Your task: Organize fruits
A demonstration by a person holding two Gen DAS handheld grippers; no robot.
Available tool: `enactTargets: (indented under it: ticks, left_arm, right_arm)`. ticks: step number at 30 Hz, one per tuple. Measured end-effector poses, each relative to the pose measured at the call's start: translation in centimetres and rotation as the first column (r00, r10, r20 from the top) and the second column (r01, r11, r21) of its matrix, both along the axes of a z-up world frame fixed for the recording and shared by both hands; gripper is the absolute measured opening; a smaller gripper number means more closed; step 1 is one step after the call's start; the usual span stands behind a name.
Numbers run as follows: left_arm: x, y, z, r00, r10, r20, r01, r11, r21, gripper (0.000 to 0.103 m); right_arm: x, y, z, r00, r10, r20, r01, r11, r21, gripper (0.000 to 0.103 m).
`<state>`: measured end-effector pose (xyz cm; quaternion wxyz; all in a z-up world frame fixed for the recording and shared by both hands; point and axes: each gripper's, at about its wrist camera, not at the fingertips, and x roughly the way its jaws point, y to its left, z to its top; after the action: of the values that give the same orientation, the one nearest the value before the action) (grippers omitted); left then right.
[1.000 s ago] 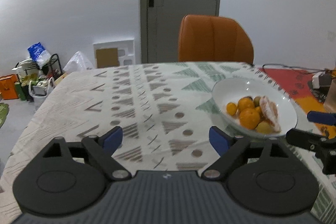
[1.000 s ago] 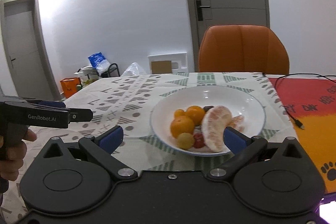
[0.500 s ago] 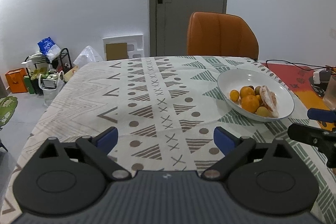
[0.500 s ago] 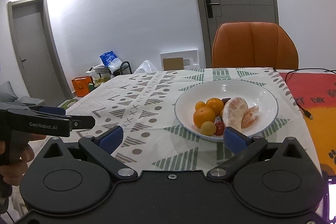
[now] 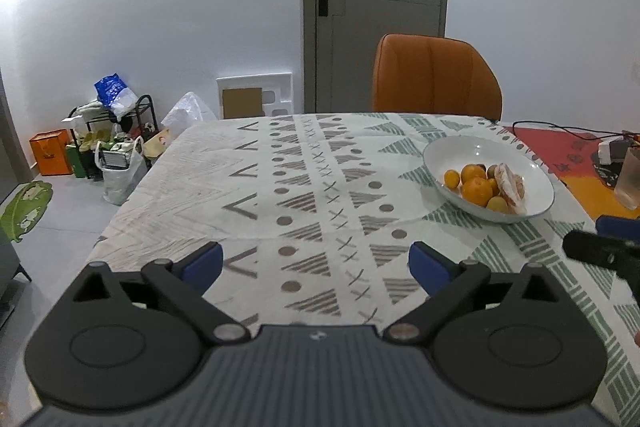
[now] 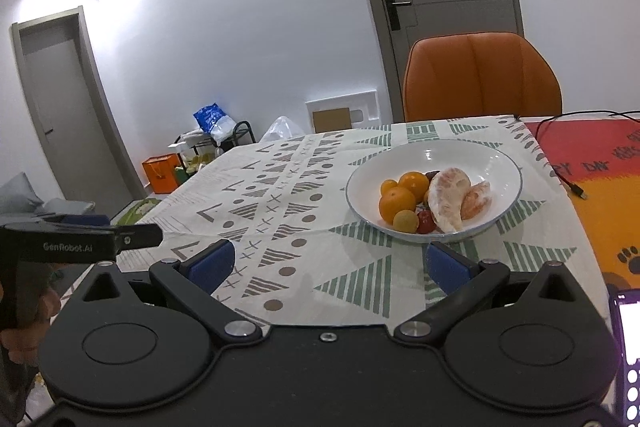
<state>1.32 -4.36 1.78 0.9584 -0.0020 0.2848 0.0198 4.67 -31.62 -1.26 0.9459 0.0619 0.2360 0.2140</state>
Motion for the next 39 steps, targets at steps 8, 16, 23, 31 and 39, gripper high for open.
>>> enactTargets:
  ticks: [8,16,23,31,39]
  left_arm:
    - [-2.3,1.2,-0.2,0.999,0.04,-0.02,-0.04,0.999,-0.008,0.1]
    - [-4.7,1.3,0.2,0.999,0.049,-0.009,-0.049,0.999,-0.009,0.1]
    - [-5.7,1.2,0.9,0.998,0.048,0.029,-0.048,0.999,-0.011,0.1]
    - [-6.0,1.2,0.9,0.998,0.043,0.035,-0.042,0.999,-0.015,0.1]
    - [-6.1,1.4,1.0,0.998,0.044,0.033,-0.044,0.999,-0.025,0.1]
  right_arm:
    - [-1.5,-0.3,-0.1,0.999,-0.031,-0.012,0.031,0.999,0.008,0.103]
    - [-3.3,0.2,0.3,1.0,-0.004,-0.003,0.004,1.0,0.007,0.103]
    - [-4.2,1.0,0.8,1.0,0.016,0.011,-0.016,1.0,-0.005,0.103]
    - [-4.7,1.1,1.2,0.999,0.027,0.028,-0.027,1.0,-0.011,0.103]
    - [-4.7,1.3,1.2,0.999,0.032,0.033,-0.031,0.999,-0.021,0.103]
